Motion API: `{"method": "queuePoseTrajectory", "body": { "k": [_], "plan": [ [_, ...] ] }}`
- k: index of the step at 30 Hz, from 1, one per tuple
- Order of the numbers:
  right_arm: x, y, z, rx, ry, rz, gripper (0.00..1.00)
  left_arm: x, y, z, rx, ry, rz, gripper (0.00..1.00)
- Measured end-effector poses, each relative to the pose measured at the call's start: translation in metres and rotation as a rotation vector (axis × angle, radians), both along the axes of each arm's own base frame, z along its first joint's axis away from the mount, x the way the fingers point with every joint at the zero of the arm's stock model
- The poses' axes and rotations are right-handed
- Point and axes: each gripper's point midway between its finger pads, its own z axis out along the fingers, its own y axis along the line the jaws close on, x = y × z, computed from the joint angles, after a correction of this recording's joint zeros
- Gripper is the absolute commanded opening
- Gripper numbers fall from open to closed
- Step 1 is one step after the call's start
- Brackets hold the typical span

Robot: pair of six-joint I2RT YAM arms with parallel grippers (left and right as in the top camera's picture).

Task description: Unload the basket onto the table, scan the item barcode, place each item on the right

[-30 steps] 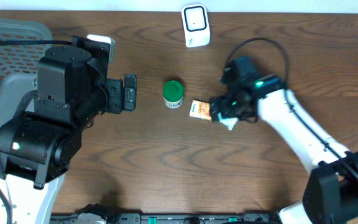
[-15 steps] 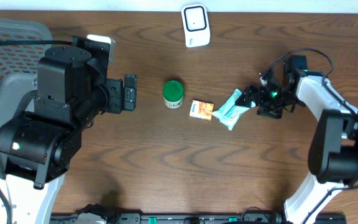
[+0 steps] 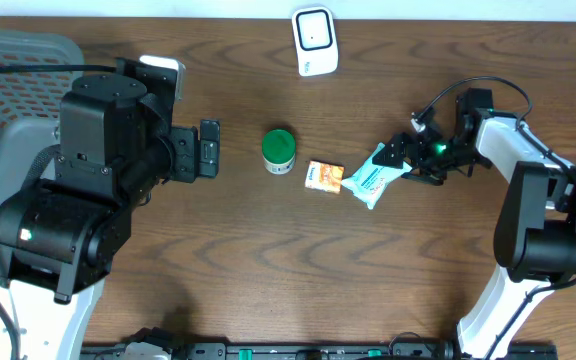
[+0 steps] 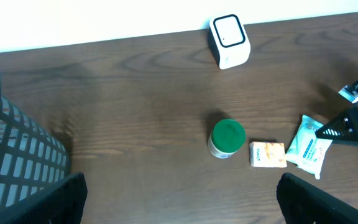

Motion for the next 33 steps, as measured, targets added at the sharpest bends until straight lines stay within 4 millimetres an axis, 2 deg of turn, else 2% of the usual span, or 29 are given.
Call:
{"method": "queuePoseTrajectory", "body": {
  "k": [2, 6, 10, 19, 24, 26, 28, 30, 31, 33],
  "plan": [
    [0.001, 0.0, -0.003, 0.003, 0.001, 0.011, 0.85, 0.0, 0.0, 0.0, 0.0, 0.0, 0.0, 0.98],
    [0.004, 0.005, -0.013, 0.04, -0.009, 0.034, 0.55, 0.0, 0.0, 0.0, 0.0, 0.0, 0.0, 0.98],
    [0.006, 0.011, -0.021, 0.093, -0.023, 0.054, 0.34, 0.0, 0.0, 0.0, 0.0, -0.001, 0.0, 0.98],
    [0.001, 0.016, -0.023, 0.114, -0.058, 0.104, 0.03, 0.0, 0.0, 0.0, 0.0, 0.0, 0.0, 0.98],
    [-0.009, 0.009, -0.013, 0.033, -0.071, 0.125, 0.01, 0.0, 0.0, 0.0, 0.0, 0.0, 0.0, 0.98],
    [-0.013, 0.003, -0.002, -0.025, -0.096, 0.137, 0.01, 0.0, 0.0, 0.0, 0.0, 0.0, 0.0, 0.98],
    [-0.012, -0.002, 0.019, -0.076, -0.15, 0.142, 0.01, 0.0, 0.0, 0.0, 0.0, 0.0, 0.0, 0.98],
    [-0.007, -0.006, 0.052, -0.126, -0.251, 0.142, 0.01, 0.0, 0.0, 0.0, 0.0, -0.001, 0.0, 0.98],
    [-0.005, -0.008, 0.076, -0.156, -0.325, 0.141, 0.01, 0.0, 0.0, 0.0, 0.0, 0.0, 0.0, 0.98],
    [-0.004, -0.01, 0.106, -0.199, -0.416, 0.138, 0.01, 0.0, 0.0, 0.0, 0.0, 0.0, 0.0, 0.98]
  ]
}}
